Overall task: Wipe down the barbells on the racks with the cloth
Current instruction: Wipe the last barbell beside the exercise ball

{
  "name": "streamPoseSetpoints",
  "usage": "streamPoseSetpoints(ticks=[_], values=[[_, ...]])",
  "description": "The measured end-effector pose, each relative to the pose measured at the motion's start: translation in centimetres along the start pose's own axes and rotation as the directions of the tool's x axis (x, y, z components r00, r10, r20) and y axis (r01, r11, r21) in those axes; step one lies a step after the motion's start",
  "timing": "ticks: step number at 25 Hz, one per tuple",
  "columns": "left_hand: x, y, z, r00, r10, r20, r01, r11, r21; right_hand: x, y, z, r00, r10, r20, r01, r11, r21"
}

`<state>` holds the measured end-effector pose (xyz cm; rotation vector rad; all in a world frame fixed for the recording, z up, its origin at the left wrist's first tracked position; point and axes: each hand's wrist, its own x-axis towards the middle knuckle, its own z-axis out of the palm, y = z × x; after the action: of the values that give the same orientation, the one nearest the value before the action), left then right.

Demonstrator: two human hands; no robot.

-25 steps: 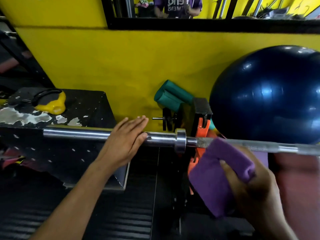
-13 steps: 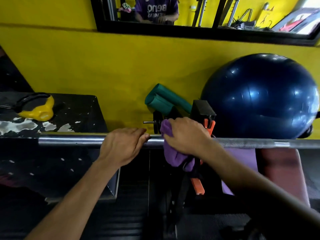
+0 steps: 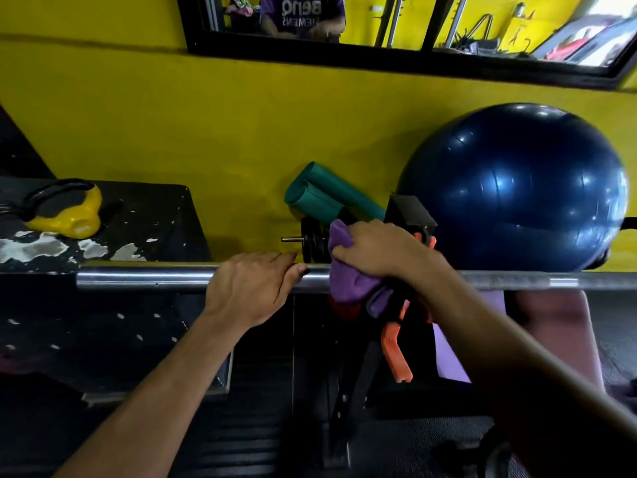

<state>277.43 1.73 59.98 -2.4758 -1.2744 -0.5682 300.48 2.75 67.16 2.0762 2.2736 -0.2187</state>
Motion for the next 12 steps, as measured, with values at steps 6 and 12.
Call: streamPoseSetpoints(ticks=[6, 12], values=[[-0.3, -0.2, 0.5, 0.998, 0.053, -0.015, -0.053, 0.998, -0.018, -12.5, 0.7, 11.8, 0.797, -0.063, -0.600, 0.325, 0.883, 0.338], [-1.3, -2.4, -0.7, 0.882, 0.469, 0.039, -0.456, 0.872, -0.175, -14.9, -1.5, 15.7, 0.686, 0.565, 0.459, -0.082, -0.567, 0.820]])
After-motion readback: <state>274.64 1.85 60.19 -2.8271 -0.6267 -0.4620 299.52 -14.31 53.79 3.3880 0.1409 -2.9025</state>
